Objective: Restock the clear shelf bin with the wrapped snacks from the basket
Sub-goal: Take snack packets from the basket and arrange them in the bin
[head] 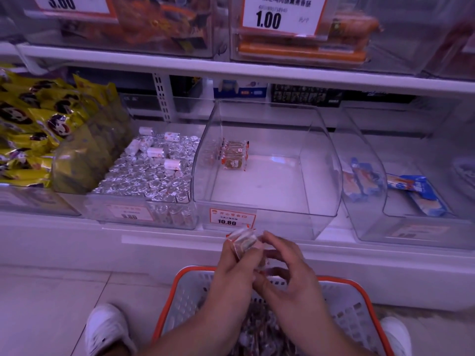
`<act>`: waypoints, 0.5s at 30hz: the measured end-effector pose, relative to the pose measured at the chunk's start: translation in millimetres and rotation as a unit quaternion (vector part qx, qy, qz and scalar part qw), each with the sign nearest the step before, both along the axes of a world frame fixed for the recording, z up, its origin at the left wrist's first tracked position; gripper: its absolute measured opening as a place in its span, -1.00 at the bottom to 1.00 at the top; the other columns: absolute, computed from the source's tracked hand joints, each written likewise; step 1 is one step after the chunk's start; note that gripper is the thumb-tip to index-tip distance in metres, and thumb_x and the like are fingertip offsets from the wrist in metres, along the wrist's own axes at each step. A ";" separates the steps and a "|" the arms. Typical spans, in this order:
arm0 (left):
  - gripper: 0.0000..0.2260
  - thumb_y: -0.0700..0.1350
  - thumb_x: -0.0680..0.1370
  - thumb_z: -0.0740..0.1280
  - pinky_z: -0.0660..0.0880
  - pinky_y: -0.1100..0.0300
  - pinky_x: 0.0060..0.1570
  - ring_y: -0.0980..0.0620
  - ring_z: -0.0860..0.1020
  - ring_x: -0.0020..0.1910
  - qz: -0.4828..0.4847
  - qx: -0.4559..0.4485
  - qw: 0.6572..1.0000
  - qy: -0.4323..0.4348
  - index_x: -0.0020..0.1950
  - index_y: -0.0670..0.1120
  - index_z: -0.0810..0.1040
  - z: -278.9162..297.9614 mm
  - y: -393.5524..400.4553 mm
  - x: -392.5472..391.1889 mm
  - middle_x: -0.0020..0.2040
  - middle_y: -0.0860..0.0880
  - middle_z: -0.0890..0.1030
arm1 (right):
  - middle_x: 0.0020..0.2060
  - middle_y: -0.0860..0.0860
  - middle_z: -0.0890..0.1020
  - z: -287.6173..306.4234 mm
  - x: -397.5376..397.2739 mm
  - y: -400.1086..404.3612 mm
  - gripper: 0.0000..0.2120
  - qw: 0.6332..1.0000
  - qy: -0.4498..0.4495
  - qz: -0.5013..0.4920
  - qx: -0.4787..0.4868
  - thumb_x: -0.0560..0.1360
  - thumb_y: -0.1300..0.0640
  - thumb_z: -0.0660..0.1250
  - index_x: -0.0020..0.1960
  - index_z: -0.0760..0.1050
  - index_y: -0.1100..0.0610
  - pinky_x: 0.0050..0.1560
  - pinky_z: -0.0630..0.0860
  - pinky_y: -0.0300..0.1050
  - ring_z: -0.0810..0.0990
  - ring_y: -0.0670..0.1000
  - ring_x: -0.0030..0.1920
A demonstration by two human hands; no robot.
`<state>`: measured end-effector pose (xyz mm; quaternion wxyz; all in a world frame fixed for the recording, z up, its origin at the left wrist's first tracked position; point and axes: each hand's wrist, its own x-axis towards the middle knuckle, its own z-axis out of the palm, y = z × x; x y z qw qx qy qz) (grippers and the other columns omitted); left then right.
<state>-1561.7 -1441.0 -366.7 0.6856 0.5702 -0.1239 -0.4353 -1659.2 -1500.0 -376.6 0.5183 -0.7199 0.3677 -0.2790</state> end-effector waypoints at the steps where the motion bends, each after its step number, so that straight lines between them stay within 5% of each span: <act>1: -0.81 -0.17 0.61 0.32 0.57 0.30 -0.22 0.04 0.70 -0.09 -0.001 0.001 1.000 -0.003 0.20 -0.01 0.60 2.7 0.7 1.8 0.00 -0.08 0.72 | 0.27 -0.08 0.57 1.7 -0.7 0.3 -0.50 0.999 -0.015 0.024 0.032 0.45 0.24 0.48 0.33 0.49 -0.05 0.11 0.54 -0.25 0.59 -0.15 0.21; 5: -0.83 -0.15 0.60 0.33 0.46 0.54 -0.16 0.37 0.61 -0.05 -0.001 0.008 0.997 -0.072 0.15 0.06 0.58 10.8 4.2 6.9 -0.02 0.17 0.70 | 0.09 0.04 0.71 19.2 0.7 9.1 -0.56 0.984 -0.070 0.087 0.137 0.27 0.21 0.49 0.14 0.68 0.04 0.26 0.49 0.01 0.68 -0.02 0.12; 8: -0.76 0.06 0.55 0.33 0.30 0.63 0.02 0.51 0.48 0.10 -0.006 0.010 0.986 -0.165 0.20 0.08 0.51 10.1 10.9 4.8 0.13 0.28 0.59 | -0.01 -0.03 0.74 43.5 9.1 6.8 -0.67 0.983 -0.022 0.109 0.147 0.50 0.29 0.39 0.19 0.66 0.00 0.26 0.55 -0.05 0.69 -0.10 0.06; 10: -0.50 0.30 0.46 0.20 0.25 0.54 0.25 0.41 0.37 0.35 -0.013 0.017 0.969 -0.248 0.36 0.17 0.42 11.6 18.4 11.1 0.33 0.31 0.45 | -0.04 0.00 0.75 57.2 18.6 0.6 -0.69 0.990 -0.019 0.100 0.096 0.52 0.26 0.39 0.19 0.64 -0.02 0.16 0.61 -0.02 0.69 -0.06 0.00; 12: -0.51 0.38 0.52 0.04 0.12 0.43 0.43 0.32 0.21 0.49 -0.043 0.015 0.931 -0.362 0.44 0.31 0.25 23.5 23.6 27.6 0.44 0.40 0.24 | -0.05 0.02 0.74 74.3 28.3 -7.6 -0.65 0.994 -0.058 0.077 0.054 0.43 0.31 0.49 0.16 0.64 0.04 -0.05 0.64 -0.06 0.69 -0.01 -0.08; 15: -0.60 0.32 0.63 -0.02 0.33 0.09 0.36 0.19 0.41 0.36 0.006 -0.030 0.869 -0.493 0.40 0.30 0.36 53.0 24.7 66.8 0.30 0.31 0.44 | -0.09 -0.06 0.73 105.1 54.5 -34.2 -0.57 0.991 -0.081 0.096 -0.037 0.32 0.26 0.54 0.15 0.61 0.02 -0.23 0.59 -0.29 0.69 -0.12 -0.14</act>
